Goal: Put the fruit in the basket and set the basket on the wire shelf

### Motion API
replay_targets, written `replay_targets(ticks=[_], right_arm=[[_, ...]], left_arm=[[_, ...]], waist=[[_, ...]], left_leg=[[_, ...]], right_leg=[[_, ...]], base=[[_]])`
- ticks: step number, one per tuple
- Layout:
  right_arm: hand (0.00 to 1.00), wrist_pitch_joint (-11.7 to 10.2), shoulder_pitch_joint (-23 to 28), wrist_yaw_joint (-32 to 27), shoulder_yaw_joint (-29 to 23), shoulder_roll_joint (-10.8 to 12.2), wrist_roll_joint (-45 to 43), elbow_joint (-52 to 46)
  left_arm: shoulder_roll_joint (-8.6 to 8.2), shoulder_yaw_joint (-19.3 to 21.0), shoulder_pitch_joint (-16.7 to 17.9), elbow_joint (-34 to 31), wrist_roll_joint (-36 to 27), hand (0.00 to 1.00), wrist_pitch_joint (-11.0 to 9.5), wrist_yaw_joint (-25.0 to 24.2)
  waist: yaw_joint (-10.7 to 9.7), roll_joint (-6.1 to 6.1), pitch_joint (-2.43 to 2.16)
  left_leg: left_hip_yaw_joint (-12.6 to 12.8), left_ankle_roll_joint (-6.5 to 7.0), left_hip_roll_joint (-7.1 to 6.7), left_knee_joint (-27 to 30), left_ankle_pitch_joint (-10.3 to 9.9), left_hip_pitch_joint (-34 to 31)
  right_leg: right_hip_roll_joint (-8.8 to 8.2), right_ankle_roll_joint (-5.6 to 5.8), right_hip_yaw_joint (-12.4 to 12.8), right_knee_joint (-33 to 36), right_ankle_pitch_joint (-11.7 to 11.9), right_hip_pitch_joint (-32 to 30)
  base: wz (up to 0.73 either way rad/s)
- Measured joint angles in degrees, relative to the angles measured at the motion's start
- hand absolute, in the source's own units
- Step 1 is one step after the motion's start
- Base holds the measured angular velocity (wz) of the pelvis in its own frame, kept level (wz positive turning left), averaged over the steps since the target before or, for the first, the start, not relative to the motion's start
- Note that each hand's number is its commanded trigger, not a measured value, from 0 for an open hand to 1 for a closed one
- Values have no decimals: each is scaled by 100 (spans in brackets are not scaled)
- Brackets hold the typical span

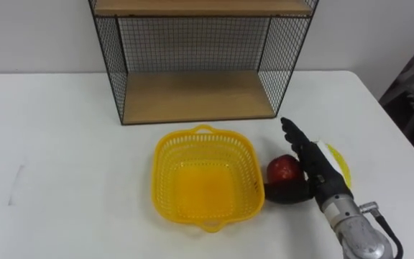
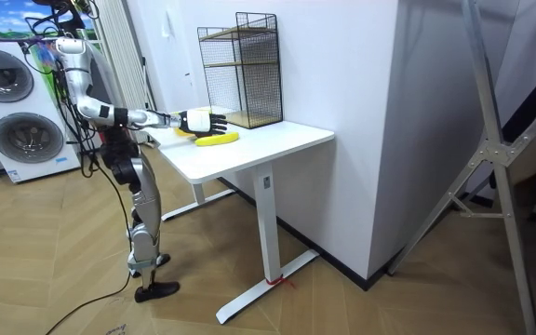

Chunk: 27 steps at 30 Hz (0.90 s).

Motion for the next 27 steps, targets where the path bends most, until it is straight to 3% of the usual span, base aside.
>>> replay_targets(ticks=[8,9,10,11,27], right_arm=[[0,-66,4,30,-1,13,-131,53],[8,-67,4,31,-1,13,-160,53],[71,-68,4,31,-1,14,-180,53],[100,-71,4,30,-2,17,-221,53],[100,-169,-205,-291,-386,115,-479,379]], left_arm=[[14,0,-26,31,-5,0,0,-75],[19,0,-33,32,-5,0,0,-110],[19,0,-34,32,-5,0,0,-121],[19,0,-37,31,-4,0,0,-130],[39,63,-101,23,-4,0,10,-137]], waist=[[-8,-46,13],[-8,-46,13],[-10,-46,13],[-12,-46,13],[-35,-33,-28]], left_leg=[[-19,0,-3,6,0,-8],[-19,0,-3,6,0,-8],[-19,0,-3,7,0,-9],[-19,0,-3,8,0,-15],[-27,0,3,60,0,-58]], right_leg=[[0,0,16,-1,0,4],[1,0,16,-1,0,4],[0,0,16,-1,0,2],[0,0,15,-1,0,-4],[7,0,33,-6,0,-40]], base=[[1],[0],[0],[0],[0]])
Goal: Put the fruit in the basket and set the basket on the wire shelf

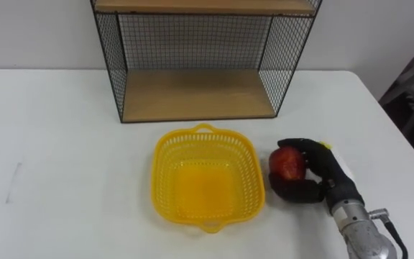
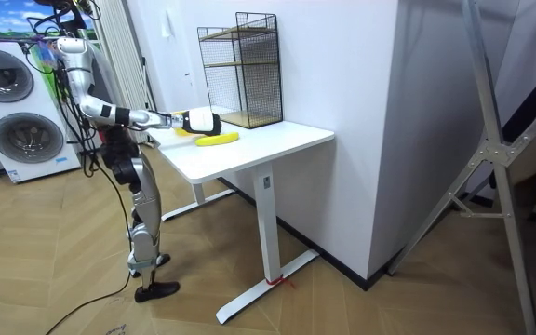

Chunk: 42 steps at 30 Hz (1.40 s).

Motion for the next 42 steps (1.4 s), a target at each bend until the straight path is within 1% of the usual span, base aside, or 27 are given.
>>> replay_targets(ticks=[9,12,16,18,19,20,21,22,24,28,31,33,35,39,42], right_arm=[[100,31,4,-42,45,8,97,34],[100,69,8,-47,32,18,492,44],[100,56,10,-56,18,59,947,110],[100,45,-21,-44,7,76,1259,181],[100,45,-24,-38,-15,94,1353,195],[100,45,-24,-25,-47,135,1492,223],[100,46,-23,6,-108,175,1591,226],[100,48,-23,21,-136,179,1595,225],[100,54,-23,17,-215,199,1670,225],[100,67,-23,-11,-387,206,2018,213],[100,177,-23,-192,-498,205,2150,126],[100,198,-8,-298,-591,204,2286,-16],[100,271,-7,-397,-646,200,2300,-329],[100,271,-14,-525,-773,132,2446,-1038],[100,270,-16,-604,-805,61,2558,-1291]], left_arm=[[25,-10,-19,6,-8,0,14,30],[25,-6,23,5,-2,0,45,32],[23,-4,104,-4,1,0,46,32],[23,-4,118,-3,0,53,45,33],[23,-4,116,-1,1,58,45,34],[22,-4,115,0,1,55,44,36],[17,4,121,2,1,15,44,37],[15,16,119,2,-1,0,43,38],[2,121,126,1,-1,0,41,44],[-9,147,169,0,-1,0,42,44],[-16,162,192,16,-3,0,42,44],[-54,218,215,21,-3,0,42,44],[-73,274,195,16,0,0,43,43],[-73,365,287,13,-1,0,43,43],[-73,346,309,3,1,0,34,43]], waist=[[-6,2,2],[-13,4,4],[-70,16,9],[-137,30,11],[-148,34,11],[-151,42,10],[-153,53,11],[-152,59,11],[-156,78,9],[-185,115,12],[-185,154,16],[-185,200,38],[-185,212,43],[-271,210,59],[-281,172,48]], left_leg=[[-4,0,0,-38,0,55],[2,0,3,-34,0,60],[3,-1,6,-14,0,61],[-13,0,2,-12,0,63],[-14,0,2,-9,-1,63],[-10,-1,3,-5,-1,65],[-4,-1,4,-3,-1,65],[-1,0,4,-2,-1,65],[12,0,5,1,-1,62],[19,0,1,18,-2,64],[48,0,3,18,-1,68],[56,1,3,17,-1,64],[69,2,3,7,-1,49],[70,7,1,-26,6,66],[75,6,2,-28,7,80]], right_leg=[[0,0,-2,3,0,56],[-2,0,-37,1,0,70],[-9,0,-35,-1,0,83],[-15,0,-52,-2,0,95],[-15,0,-54,-2,0,97],[-12,0,-48,-2,0,97],[-10,0,-39,-2,0,95],[-11,0,-33,-2,0,94],[-8,0,-11,1,0,83],[-12,-1,-13,8,1,88],[-12,-1,-13,27,1,77],[-15,-1,-9,33,1,60],[-18,-1,-2,52,1,21],[-17,-1,-11,41,0,37],[-11,0,-16,15,0,65]], base=[[0],[0],[0],[4],[0],[0],[-3],[-3],[-4],[0],[-1],[-4],[-4],[0],[0]])
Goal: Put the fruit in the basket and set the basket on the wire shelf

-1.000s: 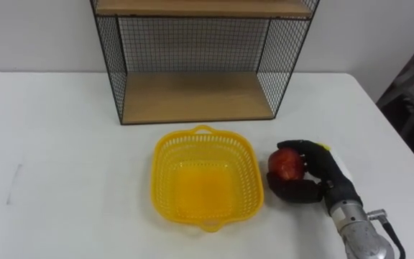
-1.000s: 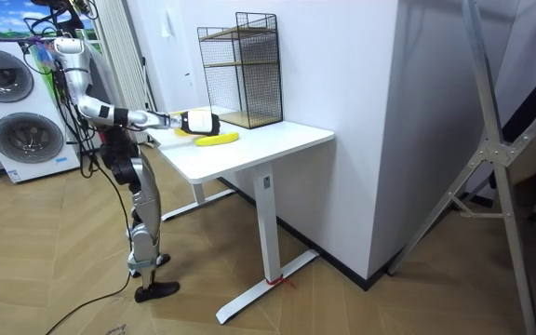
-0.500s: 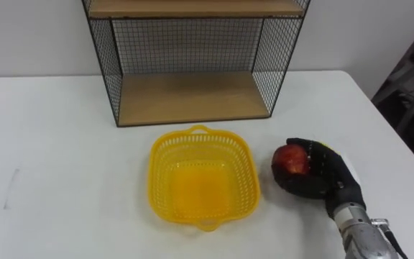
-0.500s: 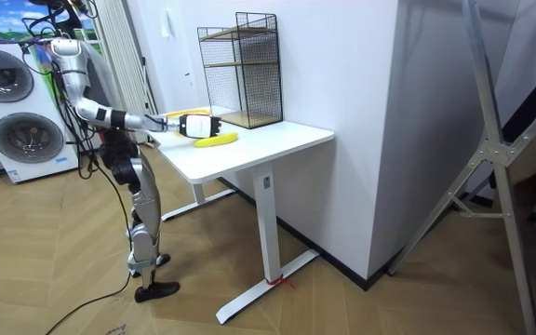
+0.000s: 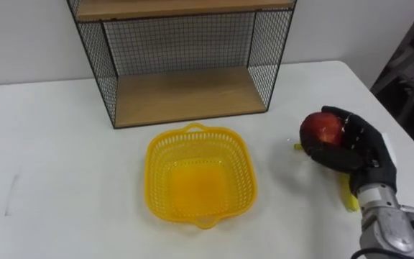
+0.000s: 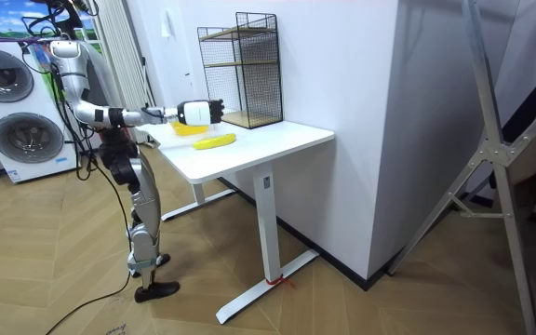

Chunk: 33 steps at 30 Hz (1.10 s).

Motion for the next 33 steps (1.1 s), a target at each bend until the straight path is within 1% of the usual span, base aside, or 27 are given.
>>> replay_targets(ticks=[1,3,6,10,11,13,14,19,21,23,26,28,31,33], right_arm=[[100,0,0,-17,0,-7,-2,-41],[100,0,0,-36,-1,-29,-16,-121],[100,0,-1,-35,1,-36,-60,-274],[100,-1,-2,-19,2,-46,-181,-864],[100,-6,-1,-12,15,-58,-324,-1072],[100,-34,-3,5,74,-93,-545,-1292],[100,-39,-3,43,125,-99,-675,-1377],[100,-37,-7,286,487,-102,-1322,-1421],[100,-31,-16,432,661,-101,-1787,-1423],[100,-31,-23,576,714,-100,-2017,-1423],[100,-31,-90,779,826,-101,-2158,-1418],[100,-27,-101,901,919,-101,-2160,-1418],[100,-10,-122,1189,1120,-99,-2161,-1418],[100,-5,-127,1376,1201,-109,-2412,-1397]], left_arm=[[0,-7,0,0,0,0,-6,0],[4,-9,3,-5,0,0,-10,0],[2,-25,6,-19,0,0,-49,-2],[10,-17,-12,-14,-1,0,-82,-3],[10,-18,-46,2,-1,0,-88,-2],[14,-24,-97,14,-3,0,-90,-3],[18,-28,-125,17,-3,0,-91,-3],[18,-46,-190,17,-9,0,-113,3],[17,-97,-244,24,3,0,-113,12],[17,-129,-246,40,5,0,-114,12],[25,-134,-266,38,1,0,-114,-7],[25,-142,-284,40,2,0,-115,-23],[44,-227,-297,41,-1,0,-114,-68],[86,-312,-321,40,-9,0,-114,-113]], waist=[[0,-5,-2],[0,-40,-24],[19,-96,-25],[31,-101,-24],[45,-90,-17],[100,-86,-19],[137,-80,-10],[244,-94,-19],[322,-124,-31],[349,-115,-19],[427,-167,8],[485,-195,17],[535,-216,20],[574,-218,23]], left_leg=[[0,0,0,-3,0,-1],[-1,-4,0,-28,2,-1],[5,-4,0,-30,2,-15],[25,-4,1,-49,2,-18],[58,-4,6,-56,2,-17],[79,-6,14,-57,3,-14],[79,-8,15,-56,4,-22],[78,-9,13,-74,5,-20],[89,-9,12,-78,5,-25],[87,-9,12,-78,5,-21],[78,-10,16,-85,5,-21],[73,-11,16,-96,6,-20],[45,-11,12,-97,6,-28],[-35,-11,7,-68,6,-56]], right_leg=[[1,0,0,-3,0,-3],[4,0,3,-6,0,-17],[5,0,19,0,0,-41],[12,0,38,-3,0,-61],[15,0,37,-4,0,-63],[22,-1,58,-1,1,-73],[27,-1,78,0,1,-81],[29,-2,119,0,1,-90],[30,-2,126,0,2,-105],[30,-2,122,-2,2,-97],[36,-2,134,-3,2,-96],[38,-2,132,-6,2,-101],[33,-2,96,-9,2,-96],[20,1,-8,-15,4,-81]], base=[[0],[0],[-1],[-2],[-4],[-5],[0],[-1],[-2],[0],[0],[0],[4],[17]])
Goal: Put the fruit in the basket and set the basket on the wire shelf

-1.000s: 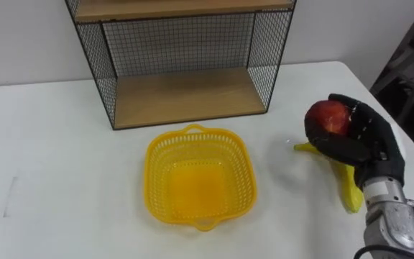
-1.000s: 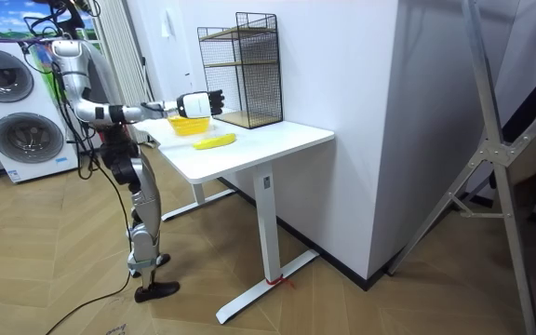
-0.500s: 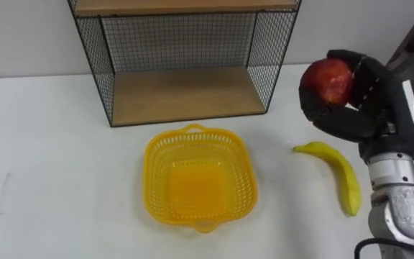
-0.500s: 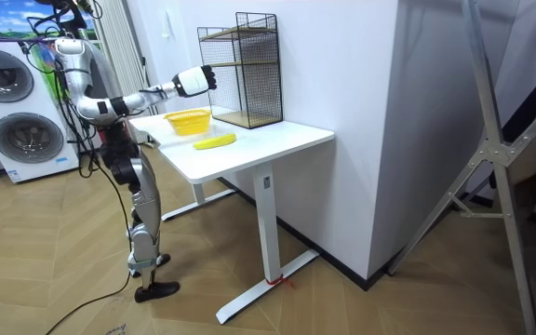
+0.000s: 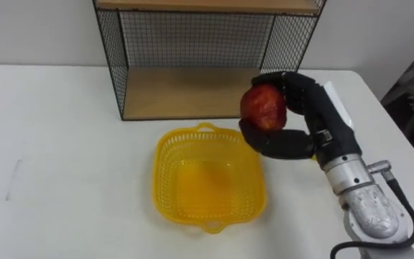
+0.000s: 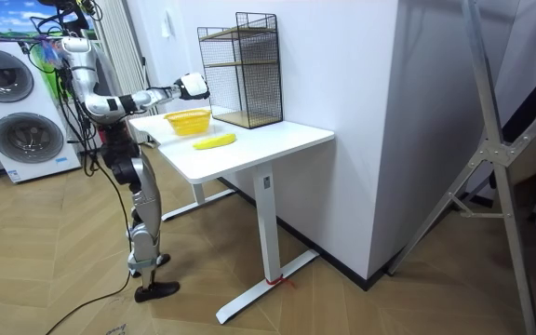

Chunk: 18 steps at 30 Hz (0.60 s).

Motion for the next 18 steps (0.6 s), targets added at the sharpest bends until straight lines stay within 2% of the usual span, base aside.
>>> replay_targets(ticks=[4,9,10,11,12,18], right_arm=[[100,53,-102,209,213,-39,-243,265],[100,274,-111,367,338,-122,-778,436],[69,305,-111,379,341,-128,-858,437],[12,350,-111,403,348,-140,-957,436],[0,365,-111,432,365,-150,-1101,438],[0,411,-108,689,655,-163,-1310,447]], left_arm=[[69,-176,-47,-15,-2,0,5,-39],[79,-229,-73,-22,-9,0,96,-45],[80,-229,-82,-21,-9,0,105,-49],[81,-229,-102,-21,-10,0,118,-58],[83,-231,-126,-20,-10,0,119,-60],[85,-381,-297,8,-13,0,122,-50]], waist=[[29,15,9],[20,46,26],[21,46,26],[21,49,28],[18,50,29],[25,48,30]], left_leg=[[-20,0,-6,40,0,-6],[-85,-2,-12,45,1,-57],[-88,-2,-12,49,1,-56],[-95,-2,-13,54,2,-56],[-105,-2,-16,57,2,-54],[-91,-1,-21,72,3,-48]], right_leg=[[-5,0,-52,-70,0,46],[-4,1,-59,-93,0,35],[-4,1,-57,-93,0,36],[-5,1,-61,-93,0,43],[-7,1,-64,-94,0,53],[-20,1,-93,-95,0,68]], base=[[9],[3],[4],[4],[4],[1]])
